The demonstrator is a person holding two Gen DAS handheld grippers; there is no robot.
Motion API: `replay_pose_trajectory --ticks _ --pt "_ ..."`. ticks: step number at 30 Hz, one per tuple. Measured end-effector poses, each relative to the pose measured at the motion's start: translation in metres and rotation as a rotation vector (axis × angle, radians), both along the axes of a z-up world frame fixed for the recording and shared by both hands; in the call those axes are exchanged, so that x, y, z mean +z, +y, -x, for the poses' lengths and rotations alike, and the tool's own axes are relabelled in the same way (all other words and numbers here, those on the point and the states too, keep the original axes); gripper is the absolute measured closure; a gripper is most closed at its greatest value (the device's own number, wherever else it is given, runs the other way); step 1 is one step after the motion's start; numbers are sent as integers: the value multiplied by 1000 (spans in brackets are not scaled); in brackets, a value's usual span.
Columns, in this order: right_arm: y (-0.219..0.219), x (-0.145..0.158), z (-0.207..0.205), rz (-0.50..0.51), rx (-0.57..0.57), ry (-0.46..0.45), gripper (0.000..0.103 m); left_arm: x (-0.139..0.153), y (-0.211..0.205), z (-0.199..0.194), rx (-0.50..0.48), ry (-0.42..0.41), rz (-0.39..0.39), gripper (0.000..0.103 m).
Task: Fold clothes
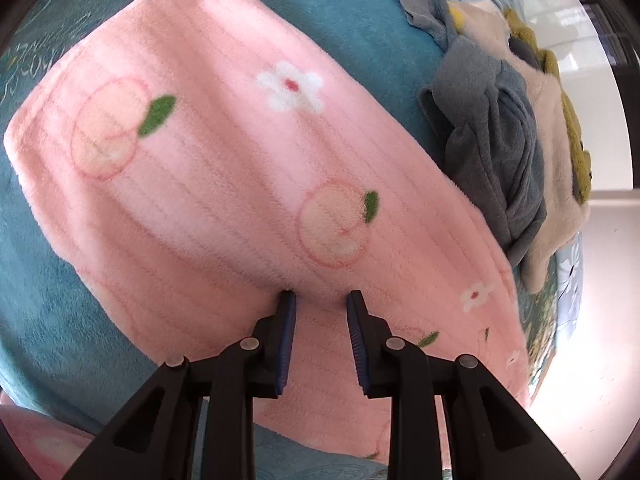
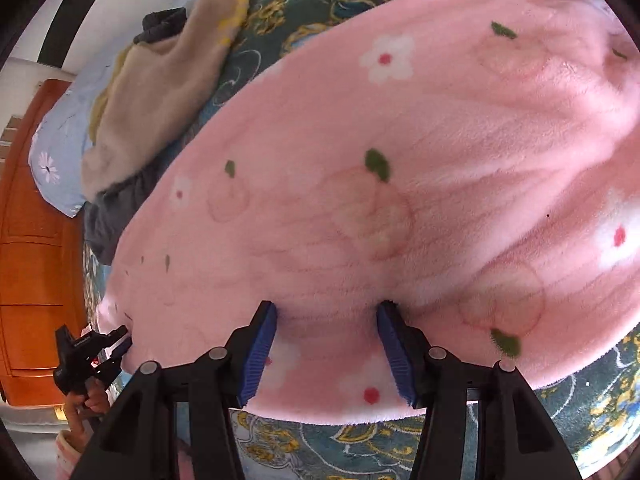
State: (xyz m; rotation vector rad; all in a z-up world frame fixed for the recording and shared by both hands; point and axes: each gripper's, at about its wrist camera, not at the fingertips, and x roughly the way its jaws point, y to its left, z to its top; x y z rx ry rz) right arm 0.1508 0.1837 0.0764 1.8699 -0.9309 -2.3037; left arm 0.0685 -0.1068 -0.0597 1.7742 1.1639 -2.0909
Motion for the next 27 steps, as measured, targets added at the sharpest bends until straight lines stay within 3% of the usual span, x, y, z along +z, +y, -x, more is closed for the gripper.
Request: replay_pose_trajectory --ticks 2,4,6,7,10,13,16,20,24,27 --pt "-3 14 1 -6 3 27 46 19 -22 -10 109 64 37 76" --pt "-8 25 3 -12 9 46 46 43 -59 -31 288 94 159 76" --pt "-18 27 5 -17 25 42 46 60 -96 -51 462 94 250 60" --pt "-23 28 7 -19 34 40 46 60 -112 -59 525 79 238 58" --pt "-43 22 13 -2 46 15 46 18 -82 -69 592 11 114 57" --pt "-66 19 19 25 72 0 46 24 -63 -121 651 10 -91 51" --pt "-88 23 25 31 117 9 46 35 -65 -141 654 8 -196 40" --pt "-102 28 29 23 145 14 46 30 -56 -114 558 -26 -150 34" --pt "-106 24 28 20 148 -8 46 23 -45 -92 459 -81 -101 34" --pt "-108 16 26 25 142 -32 46 21 -40 -89 438 -108 -75 34"
